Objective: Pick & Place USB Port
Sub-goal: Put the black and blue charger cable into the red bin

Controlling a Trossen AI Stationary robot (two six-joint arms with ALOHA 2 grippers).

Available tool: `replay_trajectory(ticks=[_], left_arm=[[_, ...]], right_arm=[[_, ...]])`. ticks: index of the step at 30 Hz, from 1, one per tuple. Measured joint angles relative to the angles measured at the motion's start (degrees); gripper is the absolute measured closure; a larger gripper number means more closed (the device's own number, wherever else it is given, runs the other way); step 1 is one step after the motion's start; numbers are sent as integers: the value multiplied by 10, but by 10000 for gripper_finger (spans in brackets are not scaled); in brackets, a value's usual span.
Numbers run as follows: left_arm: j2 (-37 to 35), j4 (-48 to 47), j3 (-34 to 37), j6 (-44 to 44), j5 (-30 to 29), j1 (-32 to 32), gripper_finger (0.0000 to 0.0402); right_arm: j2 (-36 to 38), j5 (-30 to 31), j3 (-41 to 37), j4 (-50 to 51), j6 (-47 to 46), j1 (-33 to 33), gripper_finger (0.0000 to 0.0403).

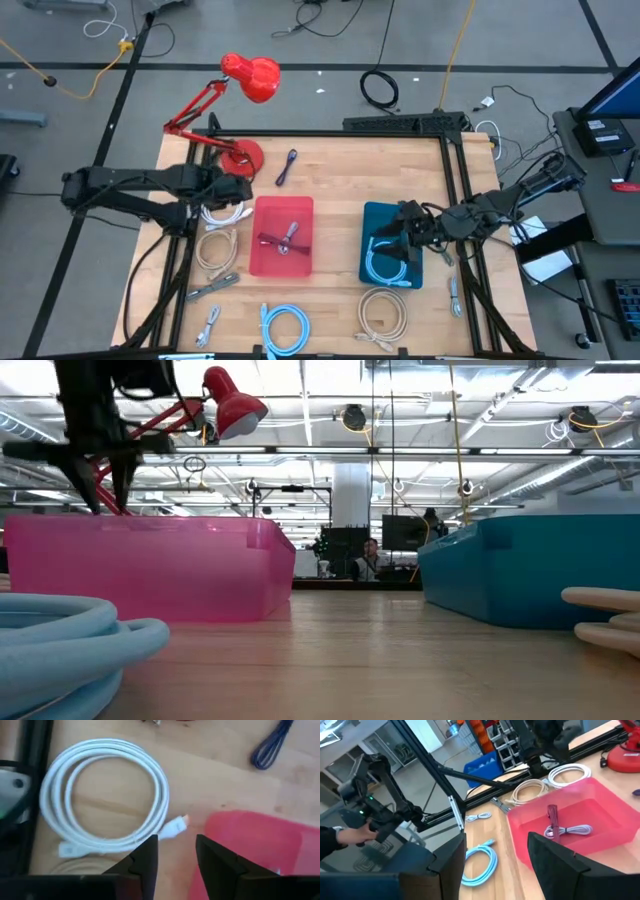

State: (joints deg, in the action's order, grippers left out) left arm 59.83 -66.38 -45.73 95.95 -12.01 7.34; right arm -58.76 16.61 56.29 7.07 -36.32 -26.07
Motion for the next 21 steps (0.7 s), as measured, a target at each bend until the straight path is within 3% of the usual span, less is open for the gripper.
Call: replay_trajectory(ticks=[5,10,16,21], left_arm=[[-16,56,71,-8,16,33,270],[-10,127,114,-41,54,57,224],[-10,138,125,-74,57,77,168],[-10,146,125,-104,53,92,156]], right_arm=[[0,-1,0,0,-2,6,200],[0,1,0,0,-5,7,200],[0,1,0,0,-9,10,200],[0,0,0,0,-9,10,200]])
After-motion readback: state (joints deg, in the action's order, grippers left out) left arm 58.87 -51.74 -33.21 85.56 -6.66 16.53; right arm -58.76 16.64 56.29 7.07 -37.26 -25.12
